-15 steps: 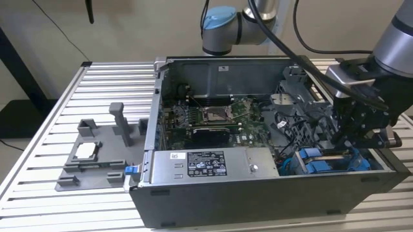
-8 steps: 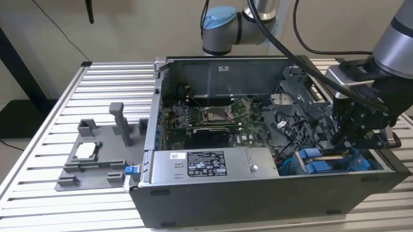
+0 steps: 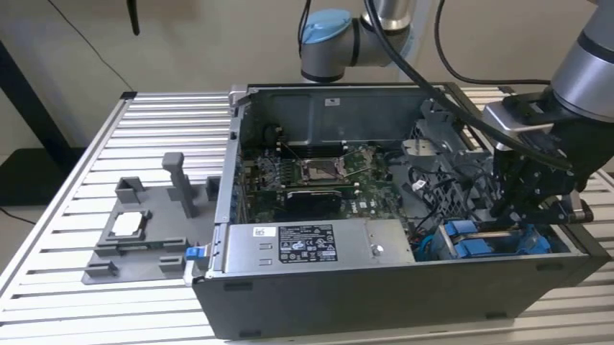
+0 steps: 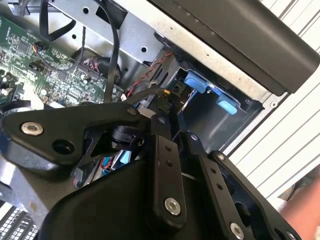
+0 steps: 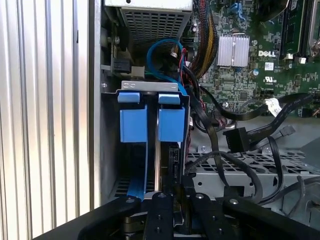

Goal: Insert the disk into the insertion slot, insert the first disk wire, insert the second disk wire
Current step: 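Insert the first disk wire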

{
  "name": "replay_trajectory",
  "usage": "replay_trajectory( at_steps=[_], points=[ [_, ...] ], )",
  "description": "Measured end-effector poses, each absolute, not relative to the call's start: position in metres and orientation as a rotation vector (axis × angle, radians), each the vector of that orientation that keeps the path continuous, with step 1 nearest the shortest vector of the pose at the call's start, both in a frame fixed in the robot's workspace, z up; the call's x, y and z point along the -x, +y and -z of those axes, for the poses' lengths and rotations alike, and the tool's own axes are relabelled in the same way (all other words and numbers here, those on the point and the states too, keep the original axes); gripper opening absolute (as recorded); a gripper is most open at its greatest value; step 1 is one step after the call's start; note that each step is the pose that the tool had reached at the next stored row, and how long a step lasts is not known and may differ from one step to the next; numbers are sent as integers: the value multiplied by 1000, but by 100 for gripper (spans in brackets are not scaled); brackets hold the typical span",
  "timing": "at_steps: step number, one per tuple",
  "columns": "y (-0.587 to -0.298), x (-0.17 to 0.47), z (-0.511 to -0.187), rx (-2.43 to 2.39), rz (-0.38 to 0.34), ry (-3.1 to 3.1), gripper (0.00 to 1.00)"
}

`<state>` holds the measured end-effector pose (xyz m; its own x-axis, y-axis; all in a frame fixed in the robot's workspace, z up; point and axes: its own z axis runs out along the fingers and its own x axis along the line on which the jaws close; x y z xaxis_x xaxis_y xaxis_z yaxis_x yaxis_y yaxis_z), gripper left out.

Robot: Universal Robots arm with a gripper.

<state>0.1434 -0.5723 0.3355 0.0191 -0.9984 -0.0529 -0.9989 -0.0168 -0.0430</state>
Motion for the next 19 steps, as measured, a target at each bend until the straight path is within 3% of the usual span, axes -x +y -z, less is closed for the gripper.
replay_trajectory(
  at_steps=[8,9,19],
  points=[
    [-572,-143,-336,2192,-13,2154,20],
    [-572,-143,-339,2192,-14,2153,27],
    [-570,-141,-371,2192,-14,2153,27]
  ],
)
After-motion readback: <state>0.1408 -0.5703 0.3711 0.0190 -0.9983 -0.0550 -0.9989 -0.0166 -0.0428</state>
